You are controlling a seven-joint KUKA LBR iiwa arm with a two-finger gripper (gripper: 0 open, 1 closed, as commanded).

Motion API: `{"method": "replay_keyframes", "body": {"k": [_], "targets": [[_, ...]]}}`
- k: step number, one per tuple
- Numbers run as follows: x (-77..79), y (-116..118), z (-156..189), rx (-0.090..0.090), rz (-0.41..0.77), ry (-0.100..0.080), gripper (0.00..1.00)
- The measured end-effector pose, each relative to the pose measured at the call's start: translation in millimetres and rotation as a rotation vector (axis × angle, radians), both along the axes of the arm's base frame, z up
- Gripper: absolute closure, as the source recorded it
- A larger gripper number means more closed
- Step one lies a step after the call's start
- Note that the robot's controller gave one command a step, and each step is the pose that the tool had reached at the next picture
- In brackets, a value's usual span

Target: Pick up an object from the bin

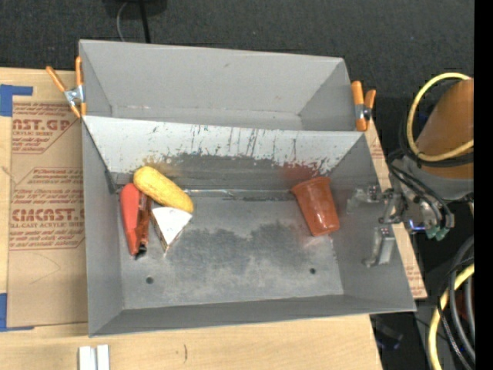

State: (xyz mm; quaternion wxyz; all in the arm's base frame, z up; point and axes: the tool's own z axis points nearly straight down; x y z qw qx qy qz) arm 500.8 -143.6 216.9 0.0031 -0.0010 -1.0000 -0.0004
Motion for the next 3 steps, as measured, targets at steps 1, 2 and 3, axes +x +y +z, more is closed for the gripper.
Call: {"method": "replay_keyframes", "body": {"k": [1, 2, 3], "targets": [[1.6, 0.8, 4.7, -0.001, 0.002, -0.008, 0.0], [44.1, 2.7, -45.9, -0.002, -0.098, -0.011, 0.0], [68.0, -2.7, -57.3, -0.001, -0.191, -0.01, 0.0]]}}
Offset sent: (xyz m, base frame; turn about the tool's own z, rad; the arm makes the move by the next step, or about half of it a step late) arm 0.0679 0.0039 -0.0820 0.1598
